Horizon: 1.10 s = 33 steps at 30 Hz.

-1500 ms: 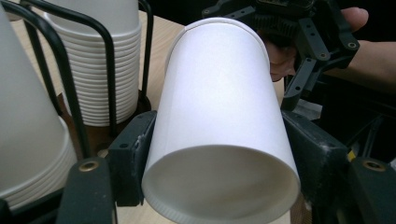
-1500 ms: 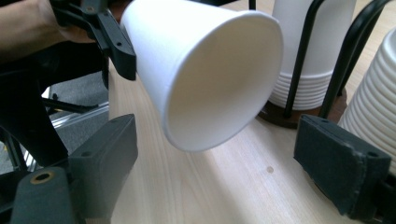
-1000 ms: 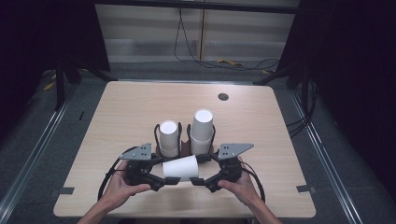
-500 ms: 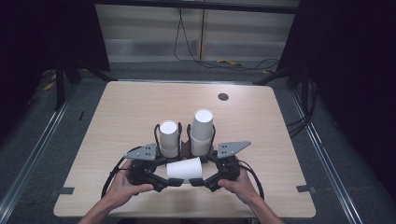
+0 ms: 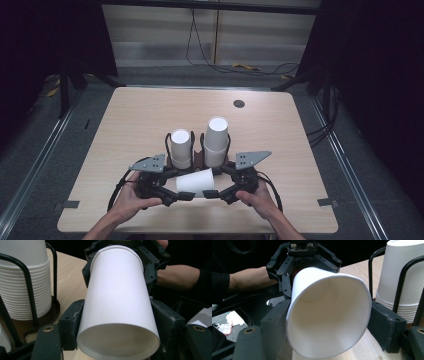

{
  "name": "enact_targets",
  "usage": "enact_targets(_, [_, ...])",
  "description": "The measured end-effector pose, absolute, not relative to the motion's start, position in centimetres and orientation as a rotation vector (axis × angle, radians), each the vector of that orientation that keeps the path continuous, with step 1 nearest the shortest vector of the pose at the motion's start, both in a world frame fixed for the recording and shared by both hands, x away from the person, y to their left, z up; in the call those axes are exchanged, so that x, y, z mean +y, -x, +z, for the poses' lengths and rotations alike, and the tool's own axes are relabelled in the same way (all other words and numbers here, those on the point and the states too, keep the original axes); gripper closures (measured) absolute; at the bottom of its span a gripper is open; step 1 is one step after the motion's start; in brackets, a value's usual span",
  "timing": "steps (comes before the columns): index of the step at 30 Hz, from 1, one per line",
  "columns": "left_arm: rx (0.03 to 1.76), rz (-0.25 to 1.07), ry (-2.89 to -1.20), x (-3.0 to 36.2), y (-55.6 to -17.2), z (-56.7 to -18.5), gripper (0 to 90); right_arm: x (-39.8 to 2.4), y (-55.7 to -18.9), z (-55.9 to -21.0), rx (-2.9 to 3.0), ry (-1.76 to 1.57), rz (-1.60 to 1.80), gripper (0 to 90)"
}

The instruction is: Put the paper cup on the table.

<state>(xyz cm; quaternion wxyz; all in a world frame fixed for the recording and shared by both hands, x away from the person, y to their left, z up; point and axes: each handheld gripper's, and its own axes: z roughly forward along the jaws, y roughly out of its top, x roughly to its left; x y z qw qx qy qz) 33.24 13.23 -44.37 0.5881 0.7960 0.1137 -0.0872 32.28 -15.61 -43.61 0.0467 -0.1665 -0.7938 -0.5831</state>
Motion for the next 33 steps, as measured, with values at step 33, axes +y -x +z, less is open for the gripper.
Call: enact_targets(33, [0.467,-0.051,-1.949,15.5,-33.0,-45.9,15.7,-17.0,-32.3,-42.9,-2.492,0.745,-1.703,26.9])
